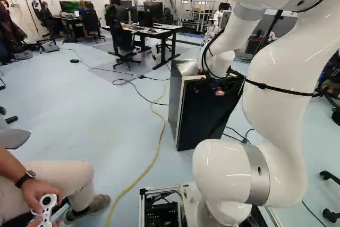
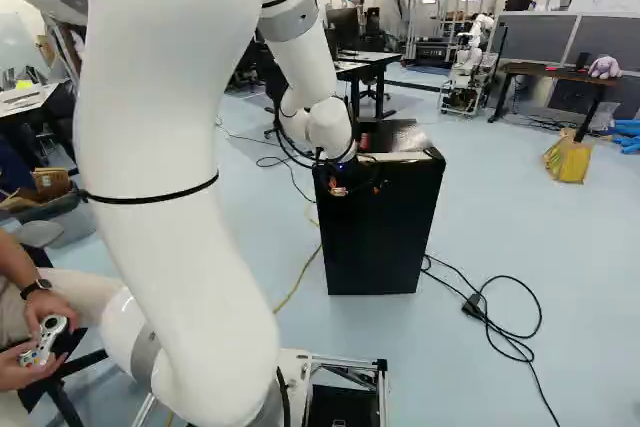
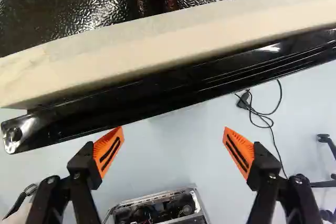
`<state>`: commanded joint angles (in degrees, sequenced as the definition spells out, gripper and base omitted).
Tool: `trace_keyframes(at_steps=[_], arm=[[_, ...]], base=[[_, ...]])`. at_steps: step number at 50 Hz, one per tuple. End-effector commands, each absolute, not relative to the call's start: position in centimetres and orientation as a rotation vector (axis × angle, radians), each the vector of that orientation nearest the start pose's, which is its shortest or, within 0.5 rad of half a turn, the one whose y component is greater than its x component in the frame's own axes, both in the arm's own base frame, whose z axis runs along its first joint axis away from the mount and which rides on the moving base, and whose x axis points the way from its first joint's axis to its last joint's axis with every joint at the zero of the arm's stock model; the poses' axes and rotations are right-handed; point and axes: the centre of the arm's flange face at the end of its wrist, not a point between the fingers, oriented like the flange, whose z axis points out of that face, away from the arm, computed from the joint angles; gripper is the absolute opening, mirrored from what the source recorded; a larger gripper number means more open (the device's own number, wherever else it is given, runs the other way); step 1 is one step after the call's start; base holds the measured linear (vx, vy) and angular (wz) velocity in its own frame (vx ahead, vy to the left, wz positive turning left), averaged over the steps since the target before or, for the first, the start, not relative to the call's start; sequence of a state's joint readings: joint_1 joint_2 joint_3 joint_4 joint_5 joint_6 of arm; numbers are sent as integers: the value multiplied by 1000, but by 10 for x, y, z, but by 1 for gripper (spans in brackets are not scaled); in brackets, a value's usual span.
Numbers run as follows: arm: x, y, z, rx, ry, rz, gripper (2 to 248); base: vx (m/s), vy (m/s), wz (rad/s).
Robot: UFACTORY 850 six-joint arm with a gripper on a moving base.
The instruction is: Grab a drink from the fridge
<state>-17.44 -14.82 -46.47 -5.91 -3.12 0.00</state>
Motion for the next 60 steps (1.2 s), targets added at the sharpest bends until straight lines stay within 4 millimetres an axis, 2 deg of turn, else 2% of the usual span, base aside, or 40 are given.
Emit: trace_keyframes(at_steps=[14,39,60], arm=[[469,-148,378,-3135,319,-781,247],[425,-133,379,-3133,316,-778,247],[392,-120,385,-3090,299,-973,247]], base=[[0,0,0],[0,0,0],[0,0,0]])
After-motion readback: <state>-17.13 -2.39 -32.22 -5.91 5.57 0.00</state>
